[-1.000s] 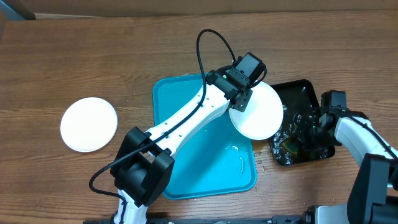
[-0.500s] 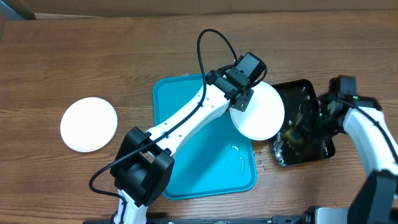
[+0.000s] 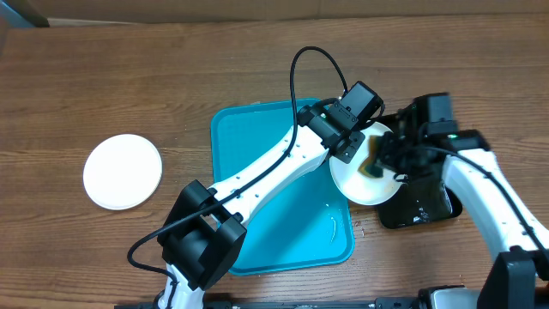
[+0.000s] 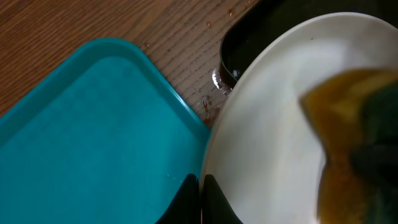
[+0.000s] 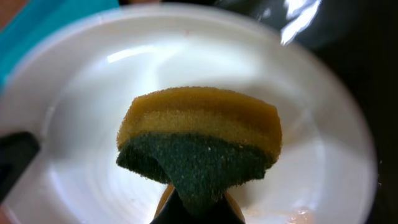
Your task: Clean dirty plates on tray and stack at the side
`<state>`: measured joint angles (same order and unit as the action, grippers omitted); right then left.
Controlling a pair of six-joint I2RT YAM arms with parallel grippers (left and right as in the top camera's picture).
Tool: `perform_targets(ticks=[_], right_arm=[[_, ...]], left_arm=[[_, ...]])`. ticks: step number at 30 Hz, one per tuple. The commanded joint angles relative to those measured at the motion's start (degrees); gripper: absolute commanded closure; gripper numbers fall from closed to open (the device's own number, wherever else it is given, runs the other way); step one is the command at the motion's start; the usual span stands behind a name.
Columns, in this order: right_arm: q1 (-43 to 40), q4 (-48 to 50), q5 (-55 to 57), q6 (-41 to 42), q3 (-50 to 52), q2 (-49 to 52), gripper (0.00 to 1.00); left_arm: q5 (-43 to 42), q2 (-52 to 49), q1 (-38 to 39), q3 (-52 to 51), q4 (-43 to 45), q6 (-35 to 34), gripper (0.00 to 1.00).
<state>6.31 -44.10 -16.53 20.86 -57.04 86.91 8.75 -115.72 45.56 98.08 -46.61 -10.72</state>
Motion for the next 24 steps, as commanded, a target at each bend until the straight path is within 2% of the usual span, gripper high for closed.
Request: perform_targets(ticks=[1, 12, 24], right_arm=[[1.99, 0.28, 5.09, 6.29, 2.21, 1.84, 0.96], [2.10, -4.90, 19.23, 10.73, 4.85, 3.21, 0.96], [1.16, -9.14, 23.80, 11.93, -0.52, 1.09, 0.96]], left_arm=[[1.36, 0.72, -0.26, 0.72, 0.20, -0.02, 0.96], [2.23, 0.72, -1.77, 0.72, 0.07, -2.19, 0.96], [3.85, 0.94, -1.77, 0.72, -0.11, -1.90, 0.96]])
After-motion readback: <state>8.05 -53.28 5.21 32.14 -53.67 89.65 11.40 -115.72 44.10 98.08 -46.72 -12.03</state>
